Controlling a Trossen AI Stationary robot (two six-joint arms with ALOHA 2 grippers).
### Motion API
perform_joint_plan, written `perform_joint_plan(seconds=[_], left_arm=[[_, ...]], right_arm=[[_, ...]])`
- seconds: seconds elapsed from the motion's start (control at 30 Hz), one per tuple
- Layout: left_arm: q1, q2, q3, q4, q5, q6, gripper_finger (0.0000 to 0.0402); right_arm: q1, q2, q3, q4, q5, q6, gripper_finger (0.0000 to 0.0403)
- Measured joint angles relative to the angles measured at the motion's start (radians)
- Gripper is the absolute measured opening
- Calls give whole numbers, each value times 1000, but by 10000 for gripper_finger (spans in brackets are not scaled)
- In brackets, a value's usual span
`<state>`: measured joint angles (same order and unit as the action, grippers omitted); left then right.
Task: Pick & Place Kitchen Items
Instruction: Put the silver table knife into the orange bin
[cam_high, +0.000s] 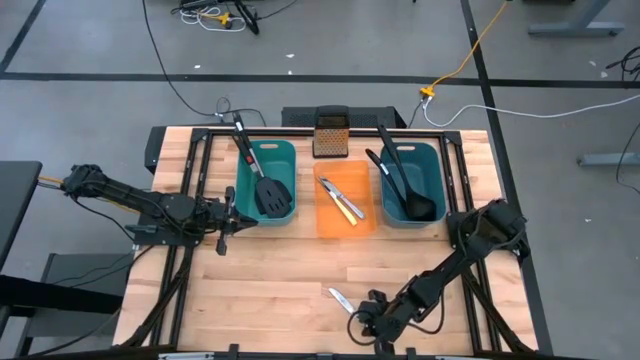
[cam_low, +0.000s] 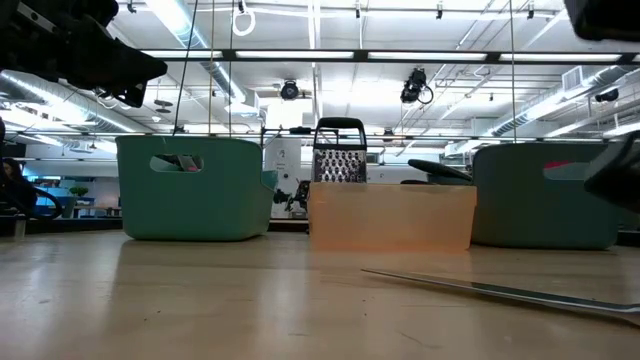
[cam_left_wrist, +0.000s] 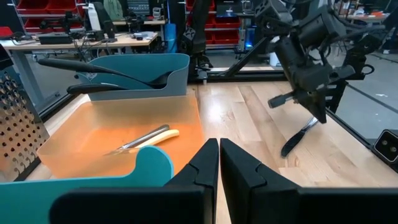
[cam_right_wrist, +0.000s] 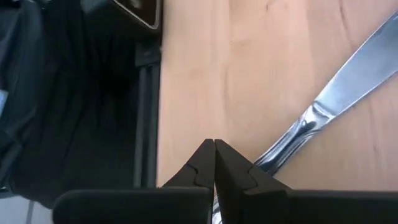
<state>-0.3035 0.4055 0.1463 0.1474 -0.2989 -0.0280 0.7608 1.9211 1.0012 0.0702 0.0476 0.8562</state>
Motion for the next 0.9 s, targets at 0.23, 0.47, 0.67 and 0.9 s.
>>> perform_joint_plan(seconds=[0.23, 0.47, 0.67, 0.9], left_arm=[[0, 0, 0, 0, 0, -1, 20], [0, 0, 0, 0, 0, -2, 20], [0, 0, 0, 0, 0, -8, 20], [0, 0, 0, 0, 0, -7, 20]], right_arm=[[7, 38, 0, 12, -28, 30, 6], [5, 35, 6, -94, -41, 52, 6], [-14, 35, 6, -146, -50, 21, 6], [-45, 34, 6, -188, -45, -70, 6]])
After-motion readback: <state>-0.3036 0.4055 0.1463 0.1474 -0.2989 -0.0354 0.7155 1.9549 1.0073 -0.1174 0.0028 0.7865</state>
